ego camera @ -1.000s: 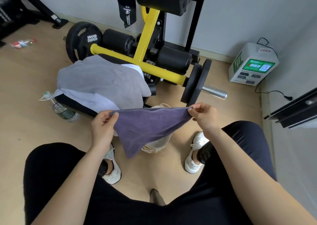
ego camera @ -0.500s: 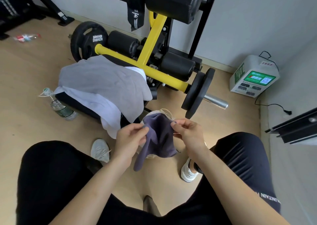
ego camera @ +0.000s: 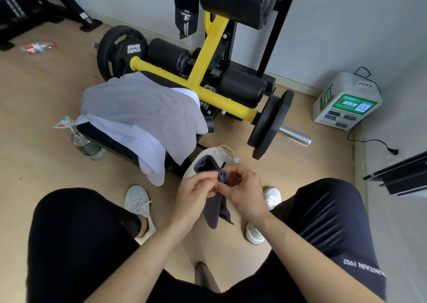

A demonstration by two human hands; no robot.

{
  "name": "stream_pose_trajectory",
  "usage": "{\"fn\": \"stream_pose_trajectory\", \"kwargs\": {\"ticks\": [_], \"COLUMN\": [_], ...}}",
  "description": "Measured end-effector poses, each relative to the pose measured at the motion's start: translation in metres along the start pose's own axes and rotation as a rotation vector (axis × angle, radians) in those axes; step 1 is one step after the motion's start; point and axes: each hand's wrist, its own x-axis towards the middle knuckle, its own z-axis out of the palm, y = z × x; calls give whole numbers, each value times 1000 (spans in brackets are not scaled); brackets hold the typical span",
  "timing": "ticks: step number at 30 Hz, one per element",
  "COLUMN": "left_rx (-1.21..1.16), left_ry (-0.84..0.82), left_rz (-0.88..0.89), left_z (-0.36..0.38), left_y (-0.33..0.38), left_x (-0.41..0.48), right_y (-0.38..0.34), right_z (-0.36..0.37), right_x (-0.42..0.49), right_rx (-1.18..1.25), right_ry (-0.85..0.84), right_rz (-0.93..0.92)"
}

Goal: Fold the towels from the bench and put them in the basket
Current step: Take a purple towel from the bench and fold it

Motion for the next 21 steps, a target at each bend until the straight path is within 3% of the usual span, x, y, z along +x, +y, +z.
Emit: {"fn": "stream_pose_trajectory", "kwargs": {"ticks": [4,9,14,21], "left_rx": [165,511,694,794], "left_ry": [-63,229,61,18], "left_rz": [76,216,-36,45], "left_z": [-13,-41,-44,-36], "left_y": [0,-5,-18,-26], "left_x": [3,25,44,43], "right_y": [2,3,4,15], "right_z": [-8,-22,-32,-46], "right_x": [6,11,13,19], "right_rx": [25,66,47,-92], "right_ry": [-17,-85,-137,-141], "right_rz": [-8,-49,-87,-87]}}
